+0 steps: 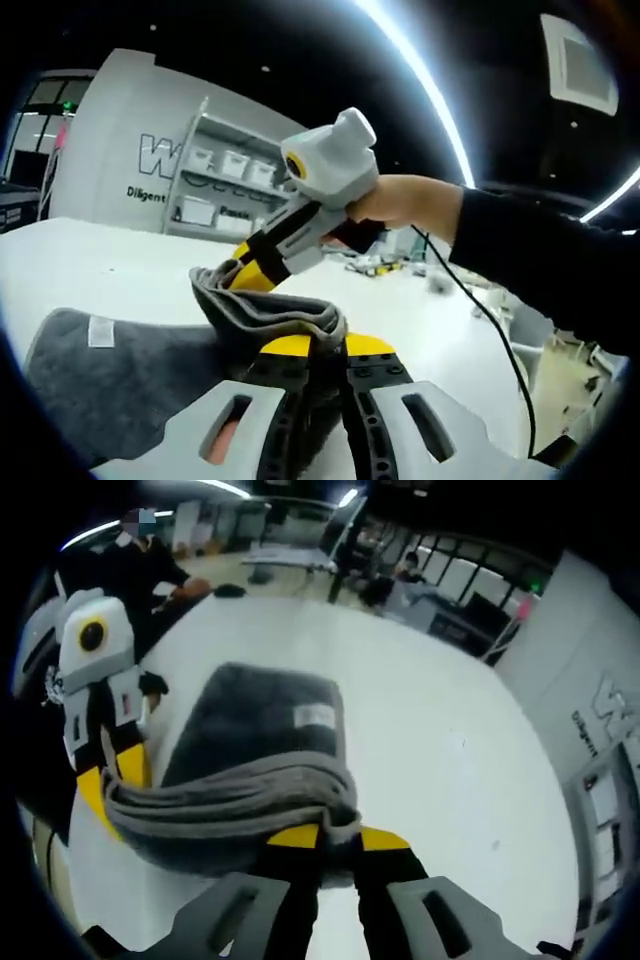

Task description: Open the folded towel by lifting each exposed corner and separating the folded layers until the towel lies flat within the target outline without major curled edges

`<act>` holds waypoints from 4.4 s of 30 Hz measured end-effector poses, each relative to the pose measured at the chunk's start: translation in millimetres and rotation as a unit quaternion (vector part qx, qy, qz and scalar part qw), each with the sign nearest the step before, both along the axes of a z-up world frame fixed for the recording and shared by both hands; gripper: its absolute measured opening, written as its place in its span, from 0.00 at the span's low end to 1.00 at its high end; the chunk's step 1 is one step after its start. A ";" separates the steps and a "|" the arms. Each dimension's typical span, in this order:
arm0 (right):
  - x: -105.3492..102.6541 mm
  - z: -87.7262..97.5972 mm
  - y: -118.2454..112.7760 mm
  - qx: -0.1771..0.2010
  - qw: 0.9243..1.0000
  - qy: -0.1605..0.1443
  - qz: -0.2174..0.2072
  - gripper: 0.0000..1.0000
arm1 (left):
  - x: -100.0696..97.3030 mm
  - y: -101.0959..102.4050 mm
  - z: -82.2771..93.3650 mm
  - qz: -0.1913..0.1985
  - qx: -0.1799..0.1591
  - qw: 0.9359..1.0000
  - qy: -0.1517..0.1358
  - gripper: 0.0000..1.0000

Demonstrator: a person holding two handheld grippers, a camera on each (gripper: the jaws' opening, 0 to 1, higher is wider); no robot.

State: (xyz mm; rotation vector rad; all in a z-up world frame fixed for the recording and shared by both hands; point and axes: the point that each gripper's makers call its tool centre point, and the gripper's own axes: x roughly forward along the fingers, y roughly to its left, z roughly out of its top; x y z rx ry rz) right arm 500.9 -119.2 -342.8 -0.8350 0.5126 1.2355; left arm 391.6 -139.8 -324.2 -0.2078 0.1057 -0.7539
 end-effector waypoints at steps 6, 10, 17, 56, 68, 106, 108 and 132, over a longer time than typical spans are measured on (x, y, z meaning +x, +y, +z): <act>-1.4 -9.7 -12.1 -0.004 1.000 0.005 -0.012 0.07 | 0.7 -5.6 -6.6 -0.011 0.007 1.000 0.005 0.08; -2.5 -15.9 -16.8 -0.009 1.000 0.010 -0.016 0.07 | 0.4 -10.3 -11.4 -0.020 0.011 1.000 0.012 0.07; -4.2 -21.7 -23.0 -0.015 1.000 0.014 -0.021 0.07 | -1.2 -16.4 -17.1 -0.028 0.021 0.999 0.014 0.08; -3.5 -55.9 -84.8 -0.066 0.996 0.015 -0.055 0.10 | -20.8 -55.1 -52.3 -0.082 0.065 0.993 0.050 0.11; 0.0 -68.5 -109.7 -0.095 0.993 0.005 -0.071 0.12 | -23.0 -60.5 -56.0 -0.090 0.067 0.992 0.054 0.15; 28.5 -22.4 -160.9 -0.057 0.975 -0.089 -0.195 1.00 | -44.1 -57.8 -14.5 -0.128 0.096 0.986 -0.043 1.00; 28.8 -18.1 -163.0 -0.062 0.974 -0.099 -0.196 1.00 | -37.1 -50.9 -12.8 -0.120 0.103 0.986 -0.042 1.00; -23.3 36.4 -149.7 0.149 0.919 -0.097 -0.351 0.96 | 19.5 118.3 22.0 0.005 0.116 0.992 -0.039 1.00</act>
